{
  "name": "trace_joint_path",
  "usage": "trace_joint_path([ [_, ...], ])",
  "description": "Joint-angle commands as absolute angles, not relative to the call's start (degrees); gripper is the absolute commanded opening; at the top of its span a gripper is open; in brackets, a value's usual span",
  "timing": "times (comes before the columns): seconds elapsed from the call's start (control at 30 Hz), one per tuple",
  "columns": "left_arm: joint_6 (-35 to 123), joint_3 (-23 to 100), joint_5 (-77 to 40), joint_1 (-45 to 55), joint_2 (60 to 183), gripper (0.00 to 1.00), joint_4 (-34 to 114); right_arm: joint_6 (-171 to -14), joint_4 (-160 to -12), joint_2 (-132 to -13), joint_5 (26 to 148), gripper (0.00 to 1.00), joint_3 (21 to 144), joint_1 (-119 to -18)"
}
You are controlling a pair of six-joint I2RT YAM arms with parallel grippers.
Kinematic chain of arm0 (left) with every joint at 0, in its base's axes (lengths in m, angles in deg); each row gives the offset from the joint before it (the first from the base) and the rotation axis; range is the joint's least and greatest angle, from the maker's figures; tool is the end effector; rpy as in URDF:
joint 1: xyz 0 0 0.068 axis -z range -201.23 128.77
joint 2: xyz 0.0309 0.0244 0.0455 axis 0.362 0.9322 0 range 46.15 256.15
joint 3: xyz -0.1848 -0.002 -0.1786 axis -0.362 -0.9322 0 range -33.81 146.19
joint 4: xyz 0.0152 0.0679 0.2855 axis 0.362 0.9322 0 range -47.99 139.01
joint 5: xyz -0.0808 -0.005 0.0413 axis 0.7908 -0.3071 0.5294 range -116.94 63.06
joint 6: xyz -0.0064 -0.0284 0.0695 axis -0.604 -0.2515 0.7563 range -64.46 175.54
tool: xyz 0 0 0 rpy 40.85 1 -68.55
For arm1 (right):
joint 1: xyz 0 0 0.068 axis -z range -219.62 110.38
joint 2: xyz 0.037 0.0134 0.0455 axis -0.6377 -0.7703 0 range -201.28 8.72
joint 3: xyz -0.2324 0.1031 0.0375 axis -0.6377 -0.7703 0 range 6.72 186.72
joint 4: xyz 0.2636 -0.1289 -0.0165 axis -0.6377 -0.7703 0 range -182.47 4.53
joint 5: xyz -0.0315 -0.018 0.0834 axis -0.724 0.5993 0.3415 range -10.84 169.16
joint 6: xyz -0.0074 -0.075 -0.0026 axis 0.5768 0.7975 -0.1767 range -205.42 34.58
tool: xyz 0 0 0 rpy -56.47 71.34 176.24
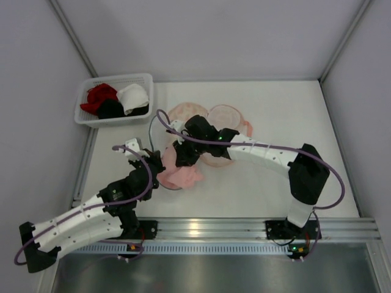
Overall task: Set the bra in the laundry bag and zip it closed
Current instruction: Place the bra in the laundry bag.
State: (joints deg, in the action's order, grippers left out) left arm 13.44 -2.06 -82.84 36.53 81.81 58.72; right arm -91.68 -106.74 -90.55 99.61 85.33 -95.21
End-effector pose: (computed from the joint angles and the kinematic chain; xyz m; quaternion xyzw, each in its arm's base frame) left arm 0.1535 -0.1445 0.2601 -0.1654 0.7559 -0.1366 0.6185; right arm 0.2314 0.3770 0.2262 -0.4407 0.7866 0.3450 0.2606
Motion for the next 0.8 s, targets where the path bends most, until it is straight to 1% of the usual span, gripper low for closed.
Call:
trace_joint_path([
  [0.0,11.7,-3.1,-80.5,36.3,81.6,0.0,56.0,-97.7,-105.7,-93.9,98.8,0.0,91.8,-96.6],
  [0.1,11.2,-3.9,-80.6,36.3,80.5,0.0,56.0,-102.9,-104.7,-96.7,99.9,0.0,93.4,-96.6],
  [0.23,10.6,-5.2,-80.8,36.3,78.7,0.0,56.0,-105.8,-107.2,-99.6,100.5,0.0,95.9,-96.6],
  [0.37,10.7,-7.4,-81.7,36.3,74.4,0.0,54.0,-109.6,-106.6,-101.1,98.9,0.0,96.0,-96.8],
  [0.43,11.2,-8.1,-81.8,36.3,73.1,0.0,53.2,-109.2,-109.1,-102.5,97.3,0.0,98.9,-97.5],
  [0.5,11.7,-8.7,-82.0,36.3,71.6,0.0,52.8,-109.3,-111.5,-104.1,99.0,0.0,101.3,-97.7],
  [0.57,14.0,-10.7,-81.3,36.3,70.5,0.0,49.2,-110.9,-108.2,-101.8,101.4,0.0,99.9,-97.3],
  [0.6,16.1,-11.8,-78.6,36.3,70.3,0.0,45.7,-111.5,-107.0,-100.4,101.5,0.0,97.5,-96.8],
  [0.63,19.3,-12.7,-77.1,36.4,70.4,0.0,38.6,-112.0,-106.5,-99.1,101.1,0.0,96.6,-96.6],
  [0.73,23.5,-15.3,-71.4,36.3,73.6,0.0,25.6,-111.7,-108.2,-94.7,98.9,0.0,94.6,-95.0],
  [0.77,23.7,-14.3,-70.6,36.3,77.5,0.0,24.2,-111.9,-108.1,-92.0,98.7,0.0,93.5,-94.5],
])
